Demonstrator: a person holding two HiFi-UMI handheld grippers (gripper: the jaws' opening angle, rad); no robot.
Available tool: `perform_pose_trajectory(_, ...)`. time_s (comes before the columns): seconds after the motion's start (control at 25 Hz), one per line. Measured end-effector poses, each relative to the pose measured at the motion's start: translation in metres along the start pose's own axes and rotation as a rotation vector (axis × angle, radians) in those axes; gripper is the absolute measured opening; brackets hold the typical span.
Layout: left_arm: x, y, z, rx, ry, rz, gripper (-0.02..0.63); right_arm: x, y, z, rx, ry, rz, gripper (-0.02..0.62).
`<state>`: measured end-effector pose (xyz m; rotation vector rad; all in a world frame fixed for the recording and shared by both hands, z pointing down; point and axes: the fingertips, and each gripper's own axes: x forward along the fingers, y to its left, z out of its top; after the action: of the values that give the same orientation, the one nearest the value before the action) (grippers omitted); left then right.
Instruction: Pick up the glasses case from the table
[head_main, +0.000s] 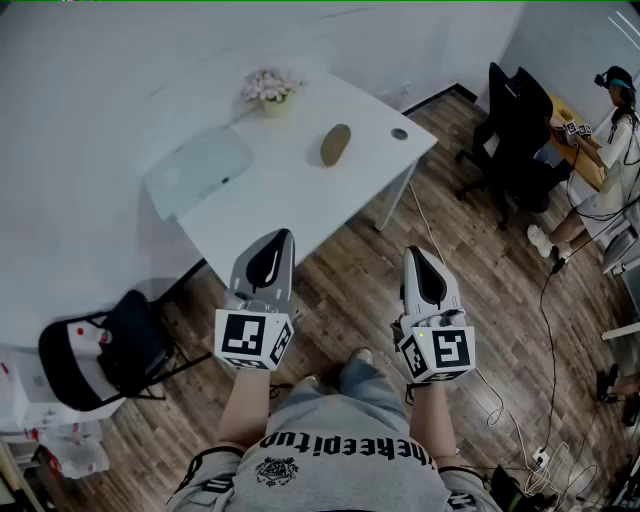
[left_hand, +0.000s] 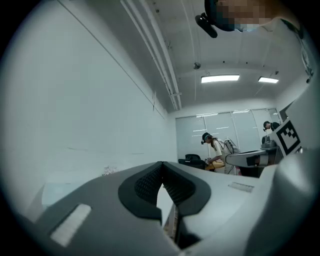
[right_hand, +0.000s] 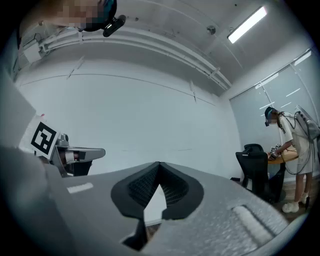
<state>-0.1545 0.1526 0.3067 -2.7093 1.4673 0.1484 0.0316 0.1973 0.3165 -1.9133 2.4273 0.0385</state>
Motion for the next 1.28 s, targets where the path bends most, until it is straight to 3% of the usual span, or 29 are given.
perform_pose_trajectory(0.56,0.025,-0.008,-0.003,0.005,0.008,0.031,0.018,0.018,-0.02,0.0,-0.009,0.01,0.044,0.003)
perform_pose_trajectory(0.8,0.041,-0.012,-0.004,0.009,0.011,0.062,0.018,0.032,-0.041,0.002,0.034,-0.016,0.06,0.003)
perform_pose_trajectory(1.28,0.076,-0.033,-0.008,0.02,0.009,0.138,0.018,0.058,-0.078,-0.003,0.047,-0.009,0.16,0.003)
